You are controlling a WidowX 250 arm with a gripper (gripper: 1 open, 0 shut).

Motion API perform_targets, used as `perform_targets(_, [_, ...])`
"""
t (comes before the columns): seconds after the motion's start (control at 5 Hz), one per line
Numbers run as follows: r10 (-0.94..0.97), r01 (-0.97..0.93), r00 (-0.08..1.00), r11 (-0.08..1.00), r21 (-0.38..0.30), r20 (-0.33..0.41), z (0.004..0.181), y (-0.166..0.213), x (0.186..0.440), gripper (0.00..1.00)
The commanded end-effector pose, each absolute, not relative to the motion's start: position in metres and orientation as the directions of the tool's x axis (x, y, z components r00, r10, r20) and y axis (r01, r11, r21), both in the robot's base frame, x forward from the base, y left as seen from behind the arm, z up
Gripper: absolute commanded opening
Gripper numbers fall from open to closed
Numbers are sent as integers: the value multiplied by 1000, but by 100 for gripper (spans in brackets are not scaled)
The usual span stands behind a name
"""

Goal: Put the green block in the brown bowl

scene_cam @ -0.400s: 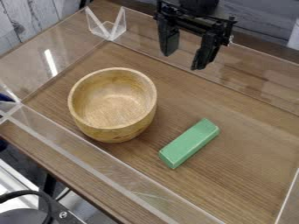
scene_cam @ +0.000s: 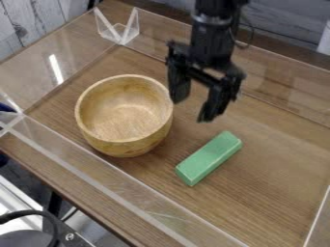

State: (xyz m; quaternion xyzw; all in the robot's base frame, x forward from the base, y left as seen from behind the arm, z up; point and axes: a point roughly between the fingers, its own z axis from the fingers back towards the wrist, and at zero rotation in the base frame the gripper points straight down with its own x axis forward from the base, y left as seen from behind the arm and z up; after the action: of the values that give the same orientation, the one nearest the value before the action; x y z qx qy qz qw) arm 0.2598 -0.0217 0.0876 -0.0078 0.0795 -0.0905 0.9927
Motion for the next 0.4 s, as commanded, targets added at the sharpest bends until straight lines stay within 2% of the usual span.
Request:
perform_targets(0.0, [-294,293,954,956,-34,-56,86,-34,259,100])
perform_targets(0.2, [-314,311,948,949,-57,-56,69,-39,258,100])
